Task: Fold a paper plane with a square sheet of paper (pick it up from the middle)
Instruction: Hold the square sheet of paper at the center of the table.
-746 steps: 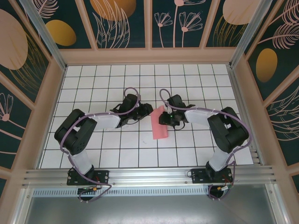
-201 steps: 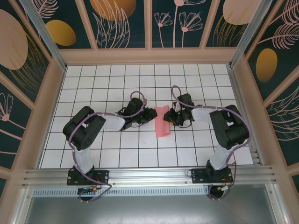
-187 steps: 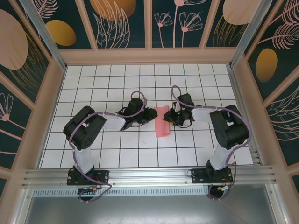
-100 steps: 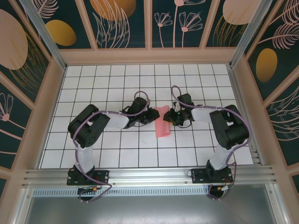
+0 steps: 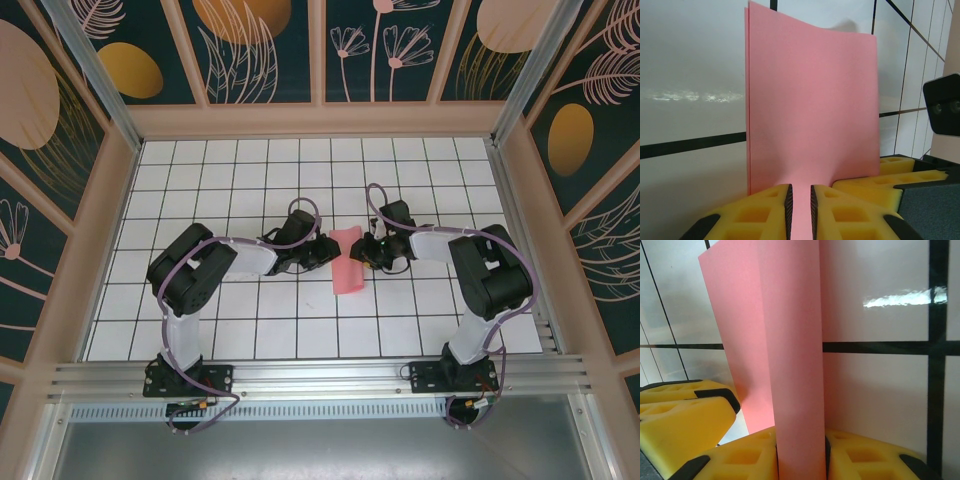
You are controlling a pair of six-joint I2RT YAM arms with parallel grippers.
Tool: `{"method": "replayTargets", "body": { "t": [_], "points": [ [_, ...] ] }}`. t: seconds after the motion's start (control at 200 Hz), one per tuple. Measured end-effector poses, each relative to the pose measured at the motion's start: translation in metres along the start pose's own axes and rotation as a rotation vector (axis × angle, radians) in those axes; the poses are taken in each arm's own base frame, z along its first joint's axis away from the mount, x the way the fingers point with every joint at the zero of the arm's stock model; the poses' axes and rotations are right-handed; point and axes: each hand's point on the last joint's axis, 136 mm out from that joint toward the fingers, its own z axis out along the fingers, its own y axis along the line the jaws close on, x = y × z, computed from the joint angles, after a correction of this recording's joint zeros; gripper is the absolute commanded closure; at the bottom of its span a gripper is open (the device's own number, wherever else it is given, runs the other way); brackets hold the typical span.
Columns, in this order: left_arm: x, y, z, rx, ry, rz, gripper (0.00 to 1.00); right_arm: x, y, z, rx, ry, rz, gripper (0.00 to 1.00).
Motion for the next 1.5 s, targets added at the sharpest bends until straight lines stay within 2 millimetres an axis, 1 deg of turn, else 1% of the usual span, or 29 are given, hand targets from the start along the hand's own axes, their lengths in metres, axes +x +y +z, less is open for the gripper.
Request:
{"method": "replayTargets", "body": {
  "t": [0.23, 0.37, 0.475, 0.751, 0.901, 1.096, 1.156, 1.216, 1.311, 1.401, 1.496],
  "points": [
    [0.0, 0.0, 0.0, -0.002, 0.001, 0.0, 0.81, 0.0, 0.0, 0.0, 0.003, 0.004, 0.002, 0.71],
    [0.002, 0.005, 0.002, -0.018, 0.009, -0.007, 0.81, 0.0, 0.0, 0.0, 0.004, 0.005, 0.003, 0.71],
    [-0.001, 0.004, 0.005, -0.031, 0.015, -0.002, 0.82, 0.0, 0.0, 0.0, 0.004, 0.005, 0.003, 0.71],
    [-0.001, 0.009, 0.006, -0.072, 0.019, 0.001, 0.86, 0.0, 0.0, 0.0, 0.004, 0.006, 0.004, 0.7],
    [-0.001, 0.01, 0.006, -0.077, 0.015, 0.001, 0.86, 0.0, 0.003, -0.001, 0.005, 0.007, -0.003, 0.65],
    [0.0, 0.012, 0.006, -0.076, 0.012, 0.009, 0.88, -0.003, 0.013, -0.006, 0.01, -0.007, -0.037, 0.54],
    [0.0, 0.012, 0.006, -0.076, 0.012, 0.014, 0.88, -0.003, 0.015, -0.007, 0.017, -0.013, -0.046, 0.53],
    [0.0, 0.012, 0.006, -0.076, 0.011, 0.018, 0.88, -0.008, 0.013, -0.011, 0.042, -0.041, -0.052, 0.52],
    [0.0, 0.012, 0.006, -0.074, 0.011, 0.025, 0.88, -0.018, 0.009, -0.024, 0.081, -0.099, -0.051, 0.52],
    [0.0, 0.013, 0.006, -0.074, 0.011, 0.028, 0.88, -0.025, 0.015, -0.038, 0.088, -0.139, -0.073, 0.54],
    [0.0, 0.013, 0.006, -0.074, 0.011, 0.03, 0.88, -0.031, 0.024, -0.044, 0.074, -0.161, -0.098, 0.58]
  ]
}}
